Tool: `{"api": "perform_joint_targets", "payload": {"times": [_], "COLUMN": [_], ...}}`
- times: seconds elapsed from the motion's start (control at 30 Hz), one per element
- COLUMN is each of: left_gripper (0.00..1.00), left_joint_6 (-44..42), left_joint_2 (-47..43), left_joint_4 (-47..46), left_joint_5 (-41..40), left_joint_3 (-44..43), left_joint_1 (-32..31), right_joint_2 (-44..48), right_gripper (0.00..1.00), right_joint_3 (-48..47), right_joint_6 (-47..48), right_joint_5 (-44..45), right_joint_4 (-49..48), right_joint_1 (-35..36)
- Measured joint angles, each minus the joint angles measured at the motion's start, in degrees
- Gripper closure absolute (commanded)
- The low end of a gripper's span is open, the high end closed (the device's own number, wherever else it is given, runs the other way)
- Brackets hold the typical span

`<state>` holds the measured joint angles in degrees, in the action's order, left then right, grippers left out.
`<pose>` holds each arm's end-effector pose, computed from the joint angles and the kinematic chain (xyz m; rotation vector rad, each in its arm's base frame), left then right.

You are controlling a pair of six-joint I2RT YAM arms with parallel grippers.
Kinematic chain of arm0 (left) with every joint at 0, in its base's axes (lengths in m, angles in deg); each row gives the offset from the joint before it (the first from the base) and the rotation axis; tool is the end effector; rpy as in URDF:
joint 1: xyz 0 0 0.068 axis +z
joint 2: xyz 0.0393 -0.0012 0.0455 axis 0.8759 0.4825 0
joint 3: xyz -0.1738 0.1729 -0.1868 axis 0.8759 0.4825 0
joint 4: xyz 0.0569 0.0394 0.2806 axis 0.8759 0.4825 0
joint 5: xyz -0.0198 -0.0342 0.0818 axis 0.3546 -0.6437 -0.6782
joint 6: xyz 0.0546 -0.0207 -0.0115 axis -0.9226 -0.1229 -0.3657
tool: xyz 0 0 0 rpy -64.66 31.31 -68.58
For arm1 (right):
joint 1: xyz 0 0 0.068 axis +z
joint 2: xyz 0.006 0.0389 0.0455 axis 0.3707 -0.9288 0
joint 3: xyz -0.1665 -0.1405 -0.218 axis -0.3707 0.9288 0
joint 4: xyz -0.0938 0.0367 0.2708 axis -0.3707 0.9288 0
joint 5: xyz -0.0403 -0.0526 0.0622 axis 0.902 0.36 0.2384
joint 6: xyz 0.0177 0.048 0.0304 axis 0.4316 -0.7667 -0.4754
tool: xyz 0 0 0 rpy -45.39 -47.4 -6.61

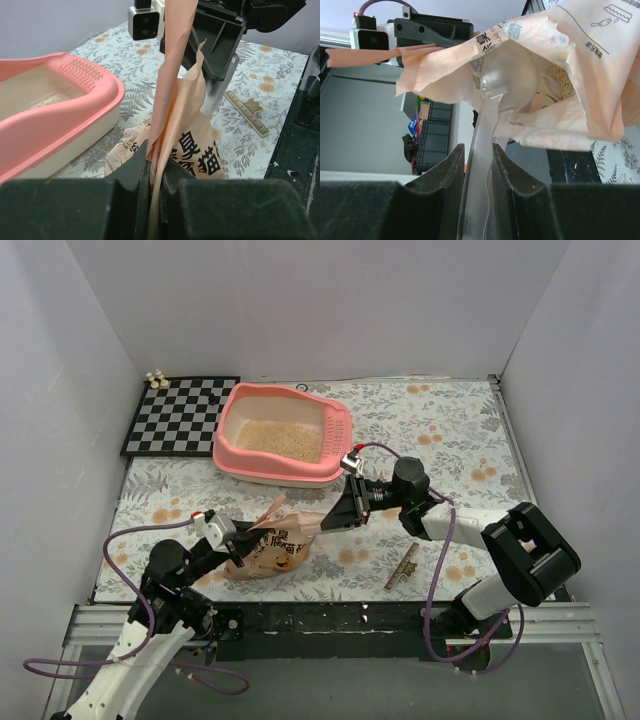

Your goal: Fill the litter box with clean litter

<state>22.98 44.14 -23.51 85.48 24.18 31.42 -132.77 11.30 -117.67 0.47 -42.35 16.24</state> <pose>0.0711 -0.0620 0.2584 0.2944 1.6424 -1.2251 0.2244 0.2234 0.2406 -0.4352 2.0981 2.1775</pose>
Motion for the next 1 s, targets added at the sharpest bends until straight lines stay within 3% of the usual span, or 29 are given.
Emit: {"api": "perform_joint_targets", "payload": {"times": [0.57, 1.0], "left_gripper": [1.00, 1.00], "left_joint_6": [-0.02, -0.04], "left_joint_2": [-0.68, -2.51], "left_joint_4": [-0.11, -0.09], "left_joint_5": [-0.48, -1.60], "left_joint_3": [0.15, 0.90], "left_joint_1": [0.00, 0.00], "right_joint_2": [13.55, 20.26], "right_gripper": [0.99, 0.99], "right_joint_3": [10.43, 17.42], "right_joint_6": [-4.37, -12.26], "right_joint_5": [-0.59, 4.13], "right_joint_4": [-3.10, -7.06], "right_joint_1": [-7.91, -9.44]}}
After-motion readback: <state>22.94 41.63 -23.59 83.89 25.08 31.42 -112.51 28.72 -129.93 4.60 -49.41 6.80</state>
